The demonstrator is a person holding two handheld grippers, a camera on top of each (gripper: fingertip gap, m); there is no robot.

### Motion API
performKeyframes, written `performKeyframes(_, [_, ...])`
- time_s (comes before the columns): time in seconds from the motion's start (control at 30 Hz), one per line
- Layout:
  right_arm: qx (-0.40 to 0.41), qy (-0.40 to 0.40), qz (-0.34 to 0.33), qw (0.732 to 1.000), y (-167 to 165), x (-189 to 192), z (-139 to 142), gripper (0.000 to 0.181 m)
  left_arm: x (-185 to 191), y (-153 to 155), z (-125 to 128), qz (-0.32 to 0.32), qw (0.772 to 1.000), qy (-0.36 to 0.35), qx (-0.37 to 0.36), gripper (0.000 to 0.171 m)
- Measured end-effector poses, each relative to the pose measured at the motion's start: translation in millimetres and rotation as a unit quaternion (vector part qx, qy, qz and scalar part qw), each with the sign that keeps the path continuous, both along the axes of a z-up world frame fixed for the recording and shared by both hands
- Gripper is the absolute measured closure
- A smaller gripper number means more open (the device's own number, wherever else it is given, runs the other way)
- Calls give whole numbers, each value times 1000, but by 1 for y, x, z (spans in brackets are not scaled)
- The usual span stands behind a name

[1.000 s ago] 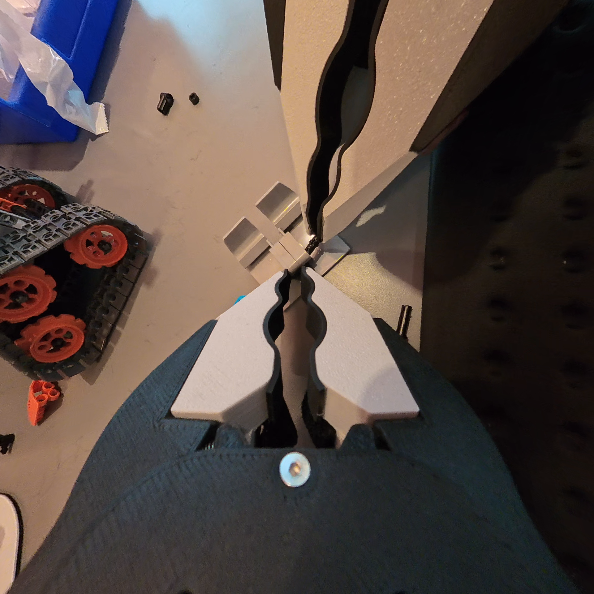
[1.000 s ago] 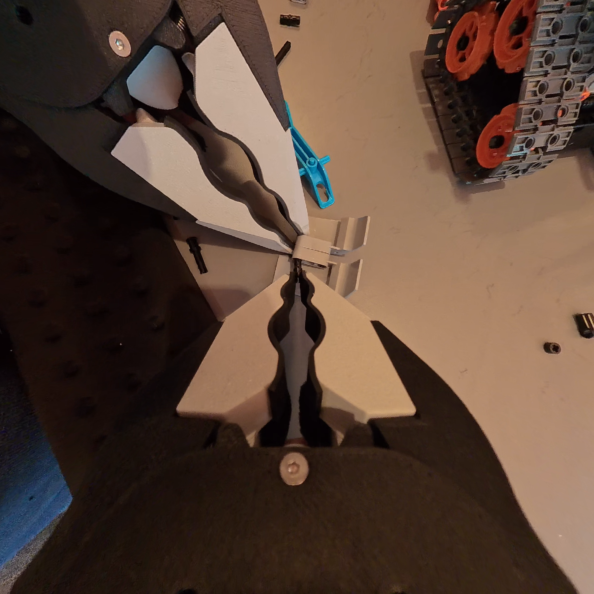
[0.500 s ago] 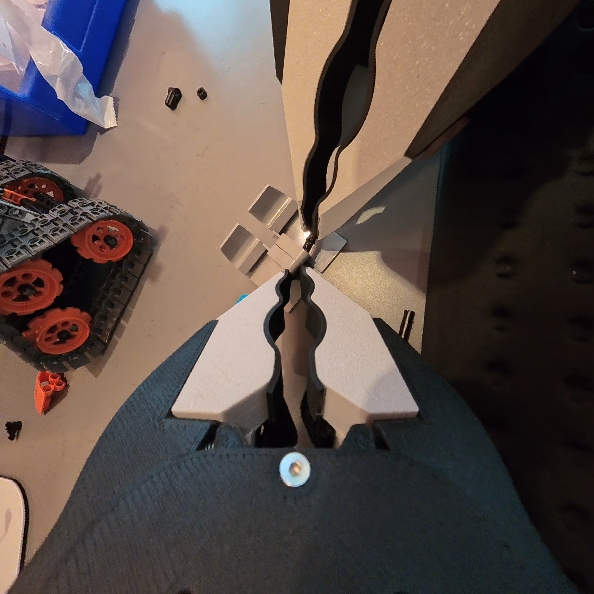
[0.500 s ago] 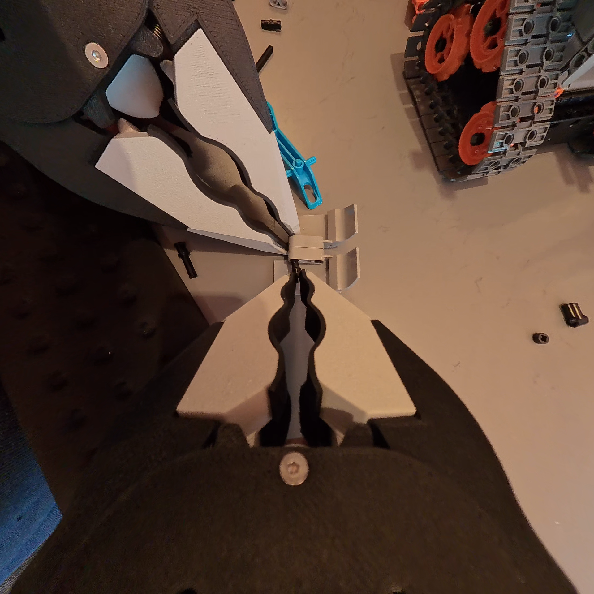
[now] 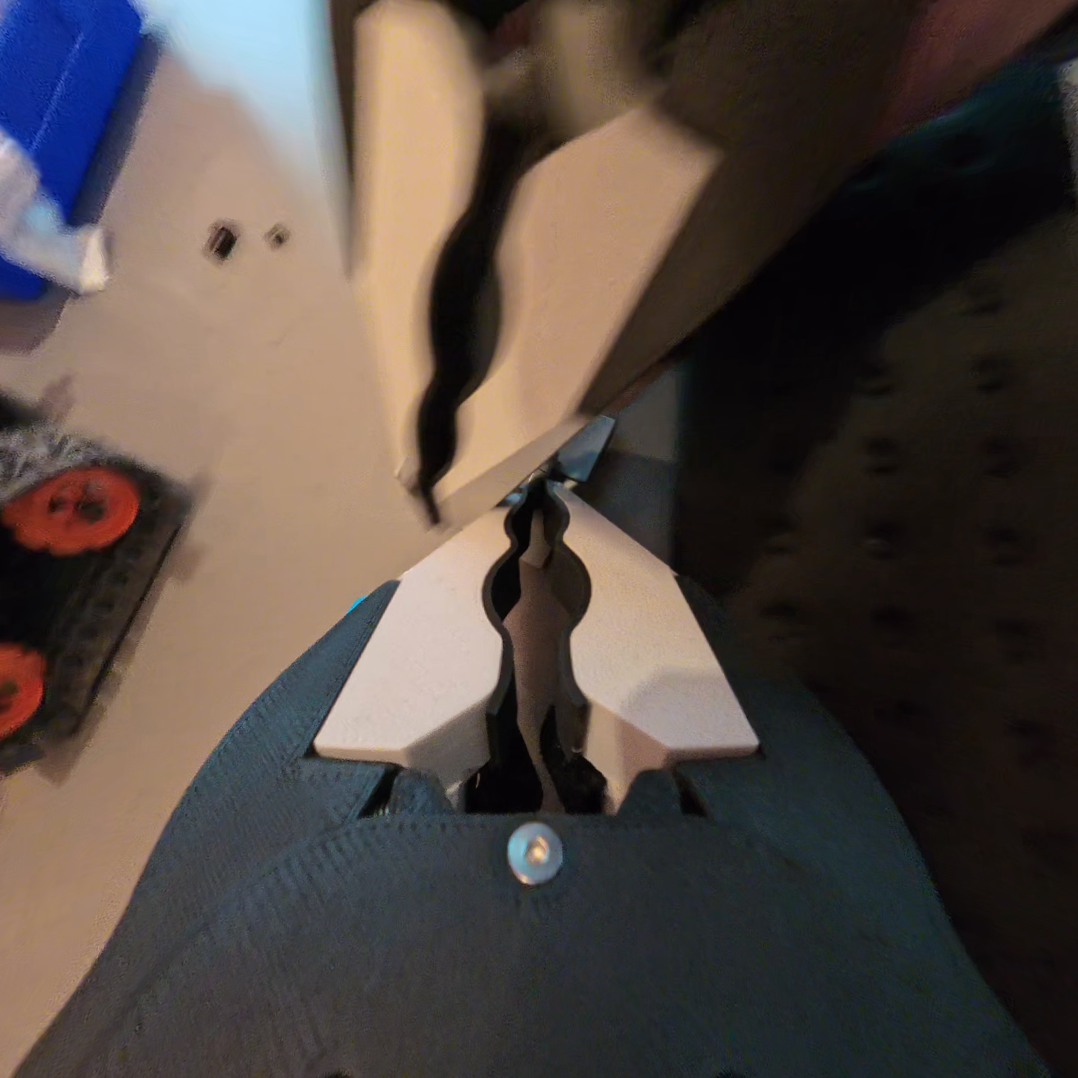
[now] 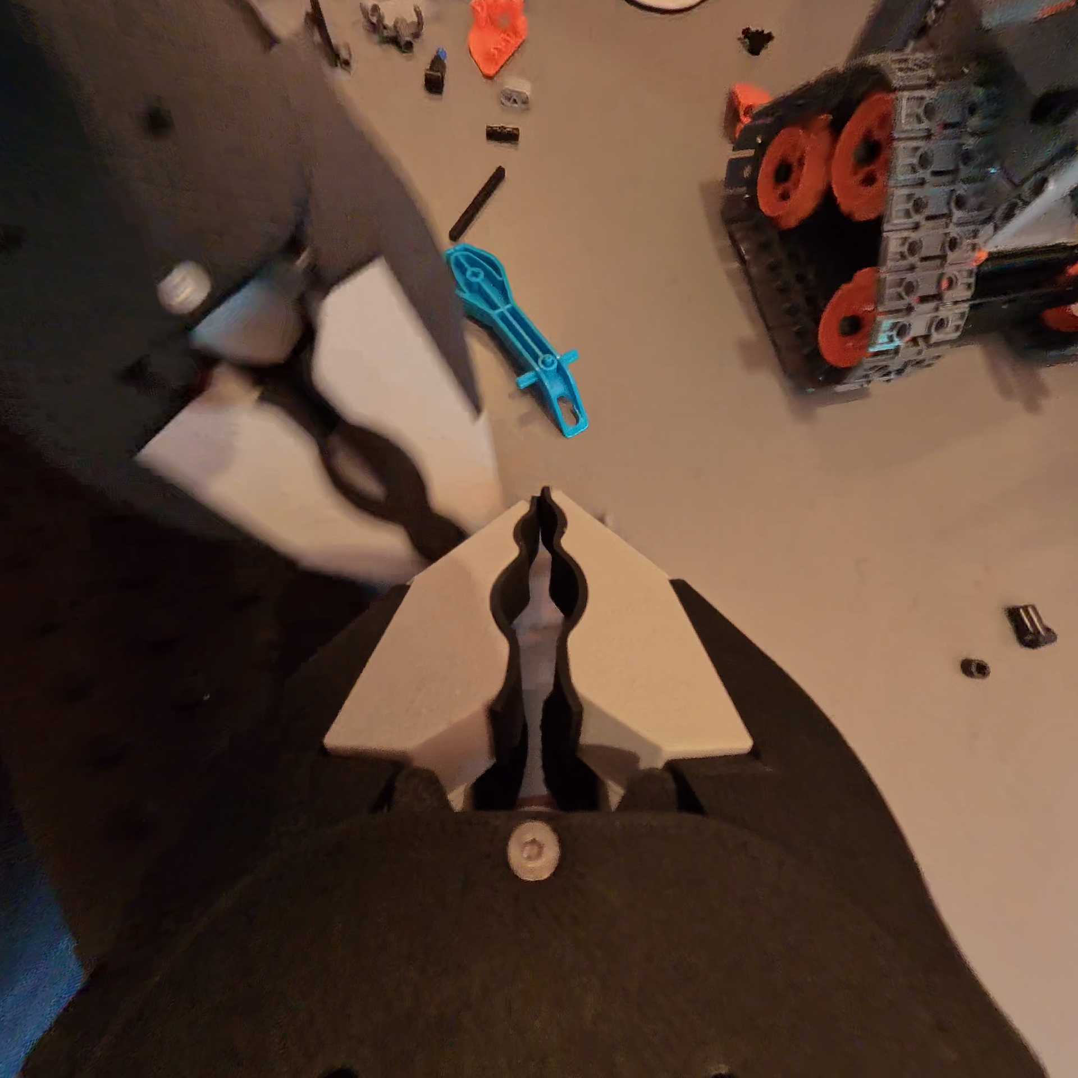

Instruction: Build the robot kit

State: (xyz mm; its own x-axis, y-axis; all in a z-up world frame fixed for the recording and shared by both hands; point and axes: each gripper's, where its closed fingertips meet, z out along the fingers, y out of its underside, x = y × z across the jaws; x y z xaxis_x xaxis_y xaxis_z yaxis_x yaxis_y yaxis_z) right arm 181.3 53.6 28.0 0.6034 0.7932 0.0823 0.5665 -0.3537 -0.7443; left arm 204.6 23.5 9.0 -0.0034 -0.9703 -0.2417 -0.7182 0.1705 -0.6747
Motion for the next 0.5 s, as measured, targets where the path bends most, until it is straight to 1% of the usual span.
performKeyframes(0.03, [-2, -14, -4, 1000, 4, 1, -4, 181, 4, -4, 0, -9, 999, 12, 34, 170])
performKeyframes(0.07, [-9, -15, -1, 1000, 4, 4, -6, 181, 5, -2, 0, -6, 999, 16, 44, 170])
performKeyframes(0.13, [-4, 16, 5, 1000, 2, 8, 3, 181, -2, 11, 0, 27, 1000, 9, 9, 169])
performKeyframes(0.17, [-10, 32, 4, 999, 2, 12, 7, 181, -5, 16, 0, 33, 999, 7, 4, 170])
performKeyframes(0.23, [-18, 35, 1, 999, 0, 25, 8, 181, -8, 19, 0, 39, 999, 10, 6, 169])
performKeyframes(0.3, [-13, 54, 0, 998, -2, 36, 17, 181, -12, 23, -1, 51, 999, 11, 1, 168])
performKeyframes(0.33, [-17, 52, 4, 998, -5, 40, 18, 178, -13, 25, -1, 56, 998, 13, -5, 168])
performKeyframes(0.4, [-42, 49, 18, 998, -13, 42, 14, 172, -13, 23, -1, 58, 998, 10, -20, 168])
performKeyframes(0.5, [-44, 10, 31, 998, -18, 40, 0, 176, -14, 23, -1, 61, 998, 10, -21, 168])
